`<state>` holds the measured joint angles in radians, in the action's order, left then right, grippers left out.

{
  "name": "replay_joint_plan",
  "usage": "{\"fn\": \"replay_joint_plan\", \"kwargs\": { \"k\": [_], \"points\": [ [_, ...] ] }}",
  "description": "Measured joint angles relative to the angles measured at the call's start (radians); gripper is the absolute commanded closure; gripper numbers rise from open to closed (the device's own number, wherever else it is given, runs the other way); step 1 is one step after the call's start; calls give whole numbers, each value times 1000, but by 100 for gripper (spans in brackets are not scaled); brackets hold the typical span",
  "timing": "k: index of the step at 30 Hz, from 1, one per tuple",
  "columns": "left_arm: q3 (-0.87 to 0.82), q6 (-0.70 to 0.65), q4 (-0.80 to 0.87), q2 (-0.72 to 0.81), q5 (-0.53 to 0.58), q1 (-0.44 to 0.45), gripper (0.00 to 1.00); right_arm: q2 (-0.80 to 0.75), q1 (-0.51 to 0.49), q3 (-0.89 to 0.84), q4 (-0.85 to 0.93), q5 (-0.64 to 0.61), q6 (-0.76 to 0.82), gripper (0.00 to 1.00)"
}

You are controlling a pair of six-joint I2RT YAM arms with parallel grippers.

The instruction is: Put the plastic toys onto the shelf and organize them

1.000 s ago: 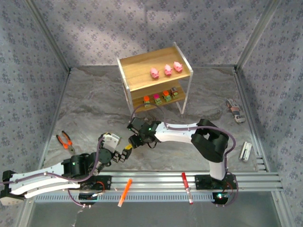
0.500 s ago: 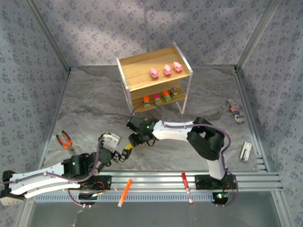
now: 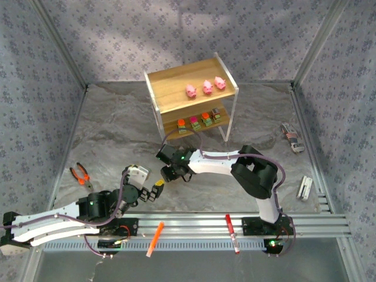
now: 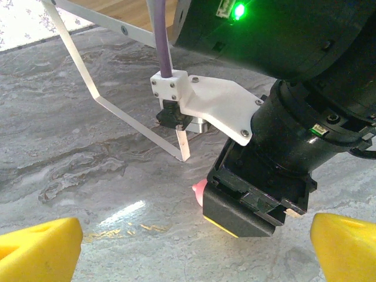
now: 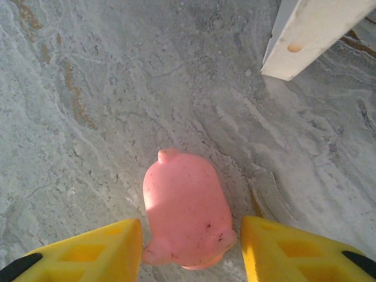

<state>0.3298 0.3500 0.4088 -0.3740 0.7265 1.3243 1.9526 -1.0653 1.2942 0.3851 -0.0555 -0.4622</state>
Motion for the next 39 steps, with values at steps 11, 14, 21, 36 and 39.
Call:
{"fn": "replay_joint_plan", "kwargs": {
  "k": [11,14,21,36,39],
  "points": [
    [0,0,0,0,0,-2,0,0,-10,-9,-25,-35,-2,64],
    [0,0,0,0,-1,-2,0,0,-15,-17,-43,-50,-1,69],
    [0,0,0,0,-1,-2,1,-27,-19,-58,-79,-73,-2,72],
    [0,0,0,0,-4,-7,1,-237,-83,-122,32,-175,-24,76],
    [0,0,0,0,-4,-7,0,-289,-95,-112,90,-203,-28,77]
  ]
}}
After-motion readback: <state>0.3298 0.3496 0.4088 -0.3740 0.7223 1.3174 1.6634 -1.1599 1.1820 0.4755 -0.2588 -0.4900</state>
